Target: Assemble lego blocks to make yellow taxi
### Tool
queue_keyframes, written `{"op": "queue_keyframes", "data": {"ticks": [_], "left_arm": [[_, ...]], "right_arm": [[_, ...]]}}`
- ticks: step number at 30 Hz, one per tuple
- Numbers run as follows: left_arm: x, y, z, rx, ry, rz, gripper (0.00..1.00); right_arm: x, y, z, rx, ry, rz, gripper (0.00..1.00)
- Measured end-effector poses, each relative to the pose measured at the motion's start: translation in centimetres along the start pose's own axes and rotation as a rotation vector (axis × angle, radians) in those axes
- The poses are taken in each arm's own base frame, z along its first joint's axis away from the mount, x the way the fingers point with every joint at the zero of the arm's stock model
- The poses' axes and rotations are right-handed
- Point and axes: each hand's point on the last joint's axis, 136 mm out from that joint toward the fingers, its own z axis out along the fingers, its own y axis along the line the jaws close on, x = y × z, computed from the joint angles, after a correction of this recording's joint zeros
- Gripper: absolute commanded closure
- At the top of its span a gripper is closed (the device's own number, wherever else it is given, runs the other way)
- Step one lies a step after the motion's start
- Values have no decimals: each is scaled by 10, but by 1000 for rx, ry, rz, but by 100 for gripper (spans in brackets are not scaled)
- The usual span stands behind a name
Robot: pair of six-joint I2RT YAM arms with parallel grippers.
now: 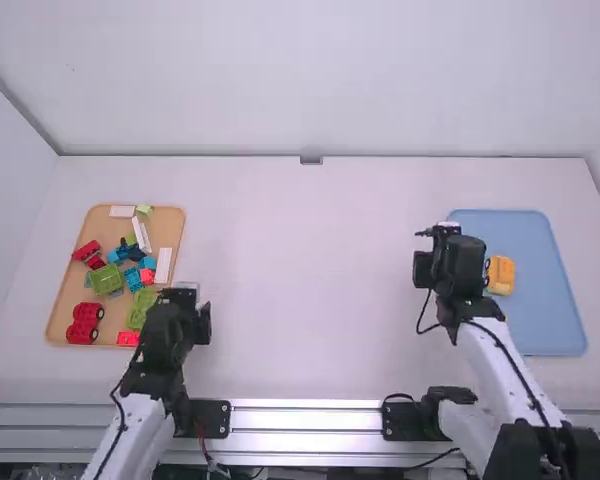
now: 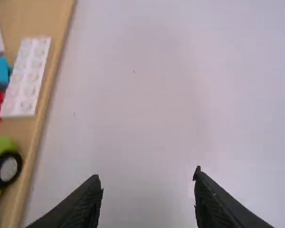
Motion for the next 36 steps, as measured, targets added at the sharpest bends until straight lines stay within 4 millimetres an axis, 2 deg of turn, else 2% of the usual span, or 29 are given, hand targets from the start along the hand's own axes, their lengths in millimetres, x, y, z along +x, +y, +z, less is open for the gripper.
{"op": "queue_keyframes", "data": {"ticks": [5, 9, 21, 23, 27, 36], "left_arm": [[-29, 0, -10, 0, -135, -1, 68], [-45, 0, -17, 0, -210, -1, 75], [-81, 0, -40, 0, -396, -3, 92], [-86, 0, -44, 0, -426, -4, 95], [-94, 0, -51, 0, -471, -4, 100], [-104, 0, -60, 0, -531, -4, 100]], "right_arm": [[30, 2, -11, 0, -5, 34, 63], [53, 3, -15, -1, -2, 46, 72], [117, 7, -17, -3, -5, 49, 96], [111, 7, -19, -1, -42, 49, 100], [93, 6, -26, -1, -126, 47, 100], [62, 4, -41, 6, -278, 48, 100]]}}
